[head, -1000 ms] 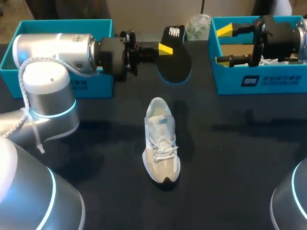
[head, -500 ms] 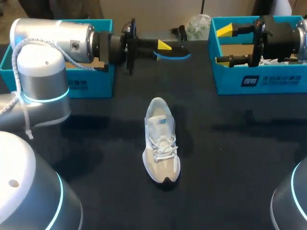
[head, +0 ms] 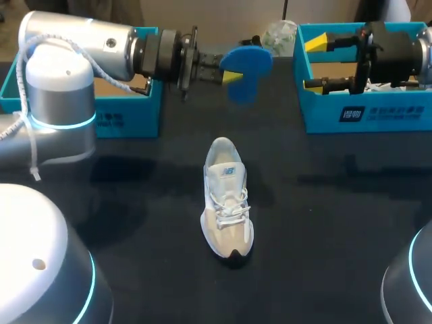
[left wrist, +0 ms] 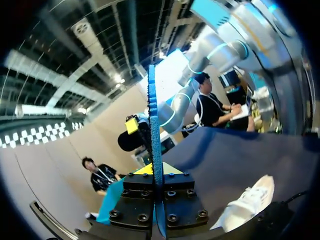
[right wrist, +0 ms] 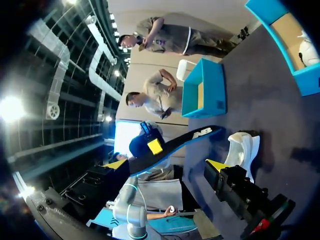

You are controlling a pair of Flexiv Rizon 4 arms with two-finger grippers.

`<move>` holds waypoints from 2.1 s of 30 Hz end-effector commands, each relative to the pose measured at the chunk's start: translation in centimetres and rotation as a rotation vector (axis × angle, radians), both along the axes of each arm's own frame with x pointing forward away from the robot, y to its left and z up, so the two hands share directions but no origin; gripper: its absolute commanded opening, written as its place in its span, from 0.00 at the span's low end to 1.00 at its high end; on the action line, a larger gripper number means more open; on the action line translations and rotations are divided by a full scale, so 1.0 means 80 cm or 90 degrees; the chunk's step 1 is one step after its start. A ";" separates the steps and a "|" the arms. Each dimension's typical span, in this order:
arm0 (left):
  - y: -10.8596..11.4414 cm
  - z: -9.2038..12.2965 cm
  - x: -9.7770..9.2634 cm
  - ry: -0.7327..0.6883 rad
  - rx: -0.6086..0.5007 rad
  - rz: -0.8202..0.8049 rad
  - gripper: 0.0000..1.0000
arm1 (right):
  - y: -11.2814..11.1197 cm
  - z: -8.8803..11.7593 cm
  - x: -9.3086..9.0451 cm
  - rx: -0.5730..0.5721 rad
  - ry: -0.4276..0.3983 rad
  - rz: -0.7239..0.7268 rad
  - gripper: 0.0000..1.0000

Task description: Take the shoe out of the shoebox, open the shoe tongue, remove and reinsert the insole, then place the shoe into the shoebox

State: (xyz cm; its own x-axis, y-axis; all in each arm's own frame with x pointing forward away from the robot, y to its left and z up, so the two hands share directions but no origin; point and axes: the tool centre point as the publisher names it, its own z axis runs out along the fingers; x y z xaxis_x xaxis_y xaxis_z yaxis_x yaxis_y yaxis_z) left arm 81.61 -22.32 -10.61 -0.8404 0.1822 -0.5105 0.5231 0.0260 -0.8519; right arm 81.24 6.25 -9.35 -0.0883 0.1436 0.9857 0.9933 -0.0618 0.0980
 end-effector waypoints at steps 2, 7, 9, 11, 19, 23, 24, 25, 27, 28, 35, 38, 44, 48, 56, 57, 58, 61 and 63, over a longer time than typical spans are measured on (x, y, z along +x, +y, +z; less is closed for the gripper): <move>0.000 0.005 0.004 0.151 0.062 -0.019 0.00 | 0.002 0.000 0.000 -0.002 0.001 -0.001 1.00; 0.001 -0.006 0.005 0.328 0.069 -0.025 0.00 | 0.002 0.000 0.000 -0.002 0.001 -0.001 1.00; 0.005 -0.007 0.008 0.400 0.053 -0.018 0.00 | 0.002 0.000 0.000 -0.002 0.001 -0.001 1.00; 0.009 -0.007 0.011 0.474 0.047 -0.018 0.00 | 0.002 0.000 0.000 -0.002 0.001 -0.001 1.00; 0.017 0.005 0.013 0.705 0.011 0.014 0.00 | 0.002 0.000 0.000 -0.002 0.001 -0.001 1.00; 0.023 0.004 0.015 0.828 -0.013 -0.018 0.00 | 0.002 0.000 0.000 -0.002 0.001 -0.001 1.00; 0.024 0.001 0.015 0.846 -0.016 -0.014 0.00 | 0.002 0.000 0.000 -0.002 0.001 -0.001 1.00; 0.024 0.000 0.015 0.851 -0.013 -0.016 0.00 | 0.002 0.000 0.000 -0.002 0.001 -0.001 1.00; 0.025 -0.002 0.013 0.849 -0.005 -0.017 0.00 | 0.002 0.000 0.000 -0.002 0.001 -0.001 1.00; 0.025 -0.002 0.013 0.849 -0.005 -0.017 0.00 | 0.002 0.000 0.000 -0.002 0.001 -0.001 1.00; 0.025 -0.002 0.013 0.849 -0.005 -0.017 0.00 | 0.002 0.000 0.000 -0.002 0.001 -0.001 1.00; 0.025 -0.002 0.013 0.849 -0.005 -0.017 0.00 | 0.002 0.000 0.000 -0.002 0.001 -0.001 1.00; 0.025 -0.008 0.015 0.922 0.013 -0.004 0.00 | 0.002 0.000 0.000 -0.002 0.001 -0.001 1.00; 0.024 -0.017 0.020 1.014 0.027 0.008 0.00 | 0.002 0.000 0.000 -0.002 0.001 -0.001 1.00; 0.019 -0.029 0.020 1.186 0.030 0.016 0.00 | 0.002 0.000 0.000 -0.002 0.001 -0.001 1.00; 0.019 -0.028 0.019 1.210 0.030 0.030 0.00 | 0.002 0.000 0.000 -0.002 0.001 -0.001 1.00; 0.019 -0.029 0.020 1.216 0.034 0.033 0.00 | 0.002 0.000 0.000 -0.002 0.001 -0.001 1.00; 0.019 -0.033 0.016 1.285 0.053 0.057 0.00 | 0.002 0.000 0.000 -0.002 0.001 -0.001 1.00; 0.018 -0.037 0.014 1.311 0.069 0.048 0.00 | 0.002 0.000 0.000 -0.002 0.001 -0.001 1.00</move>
